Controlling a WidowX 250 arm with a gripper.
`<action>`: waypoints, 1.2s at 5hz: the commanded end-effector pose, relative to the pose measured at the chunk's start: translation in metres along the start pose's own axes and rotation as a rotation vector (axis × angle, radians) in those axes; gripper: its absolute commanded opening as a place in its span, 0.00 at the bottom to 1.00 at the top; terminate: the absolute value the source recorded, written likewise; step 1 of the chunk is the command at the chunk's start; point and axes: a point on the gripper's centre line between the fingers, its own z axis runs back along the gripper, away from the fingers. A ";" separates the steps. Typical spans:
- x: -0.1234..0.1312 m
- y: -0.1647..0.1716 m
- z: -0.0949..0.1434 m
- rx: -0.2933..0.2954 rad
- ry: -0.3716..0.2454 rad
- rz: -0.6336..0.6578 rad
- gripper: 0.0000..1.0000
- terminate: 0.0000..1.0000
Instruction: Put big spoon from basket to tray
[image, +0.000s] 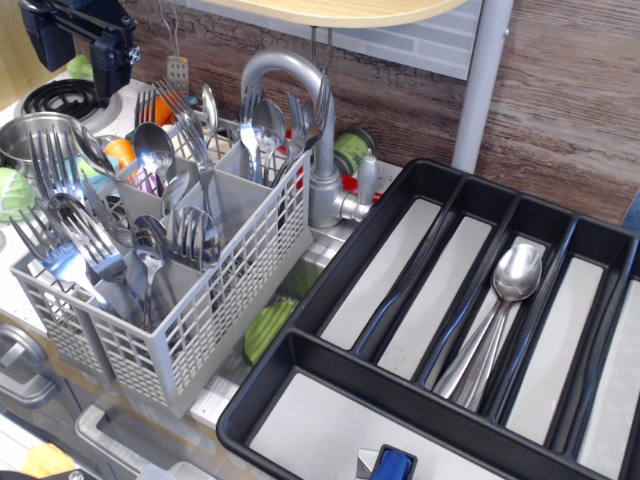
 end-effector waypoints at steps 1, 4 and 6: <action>0.000 0.000 0.000 0.000 0.000 0.000 1.00 0.00; 0.019 0.018 -0.014 -0.058 0.101 0.348 1.00 0.00; 0.012 0.017 -0.019 0.072 0.123 0.542 1.00 0.00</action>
